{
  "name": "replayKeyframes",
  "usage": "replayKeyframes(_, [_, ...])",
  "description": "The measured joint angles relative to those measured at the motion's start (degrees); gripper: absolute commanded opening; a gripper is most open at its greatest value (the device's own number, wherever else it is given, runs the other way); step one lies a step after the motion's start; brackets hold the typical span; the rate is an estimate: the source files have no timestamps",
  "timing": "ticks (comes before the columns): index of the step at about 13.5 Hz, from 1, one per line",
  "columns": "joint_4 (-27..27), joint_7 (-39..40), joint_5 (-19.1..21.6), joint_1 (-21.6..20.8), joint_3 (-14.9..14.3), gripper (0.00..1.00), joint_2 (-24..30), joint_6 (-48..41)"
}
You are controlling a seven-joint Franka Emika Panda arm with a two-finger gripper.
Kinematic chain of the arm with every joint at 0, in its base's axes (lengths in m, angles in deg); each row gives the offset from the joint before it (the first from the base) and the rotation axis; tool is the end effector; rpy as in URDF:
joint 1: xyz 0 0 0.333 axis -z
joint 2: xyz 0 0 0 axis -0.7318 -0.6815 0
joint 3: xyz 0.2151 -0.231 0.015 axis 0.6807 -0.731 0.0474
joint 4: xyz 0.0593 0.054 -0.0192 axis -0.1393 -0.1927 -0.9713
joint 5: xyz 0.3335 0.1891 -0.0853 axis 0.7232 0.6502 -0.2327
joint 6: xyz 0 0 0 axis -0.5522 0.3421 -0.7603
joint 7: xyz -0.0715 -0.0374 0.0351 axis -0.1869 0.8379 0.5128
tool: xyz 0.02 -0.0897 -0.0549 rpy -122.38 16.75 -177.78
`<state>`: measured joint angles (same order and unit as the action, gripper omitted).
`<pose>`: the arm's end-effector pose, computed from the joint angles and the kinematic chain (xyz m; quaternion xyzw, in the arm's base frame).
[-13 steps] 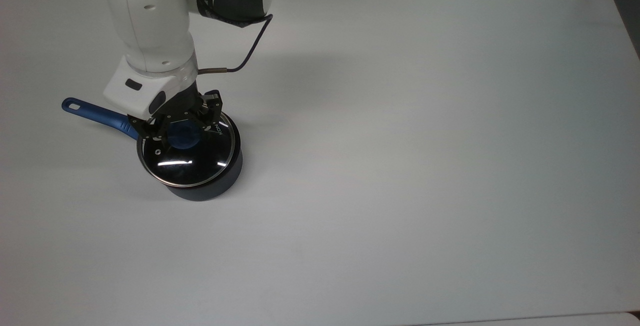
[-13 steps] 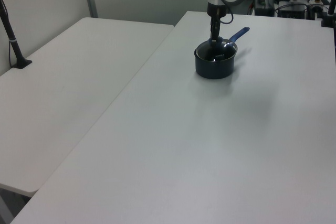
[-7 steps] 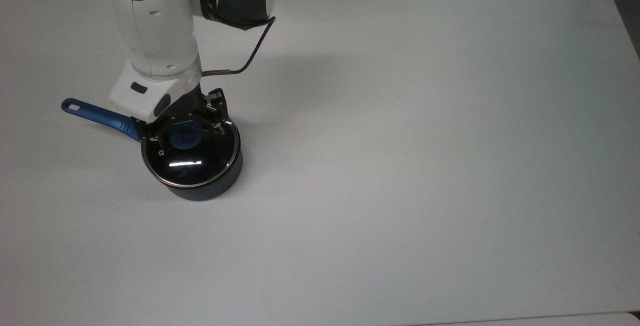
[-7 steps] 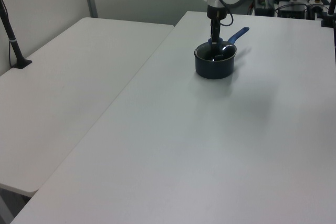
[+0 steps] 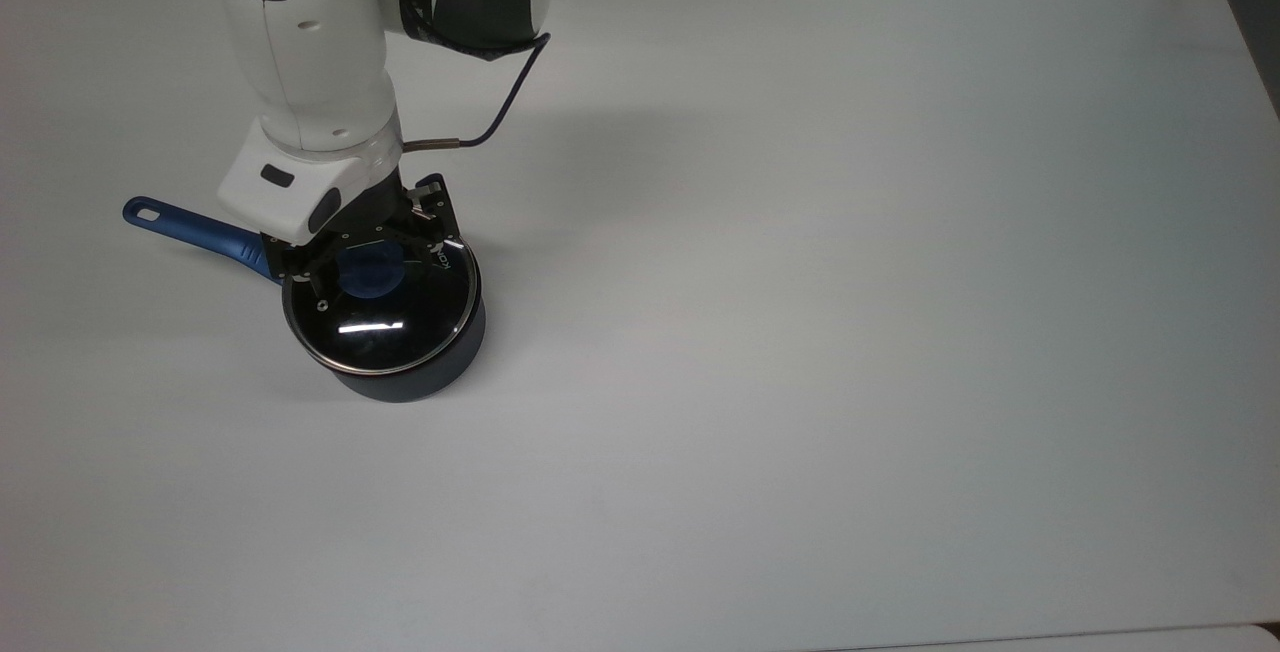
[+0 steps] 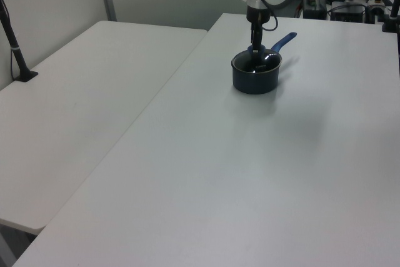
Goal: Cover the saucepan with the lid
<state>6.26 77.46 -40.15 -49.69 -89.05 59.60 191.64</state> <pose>0.7018 -0.0941 0.4250 0.9792 0.1863 0.0527 0.0609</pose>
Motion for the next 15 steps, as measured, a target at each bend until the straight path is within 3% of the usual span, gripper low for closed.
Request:
replayKeyframes(7, [-0.1, 2.0, 0.0, 0.2, -0.8, 0.73, 0.0, 4.7])
replayKeyframes(10, [-0.1, 1.7, 0.0, 0.2, -0.8, 0.82, 0.0, 4.7])
replayKeyframes(15, [-0.5, 0.0, 0.0, -0.1, -0.8, 0.82, 0.0, 4.7])
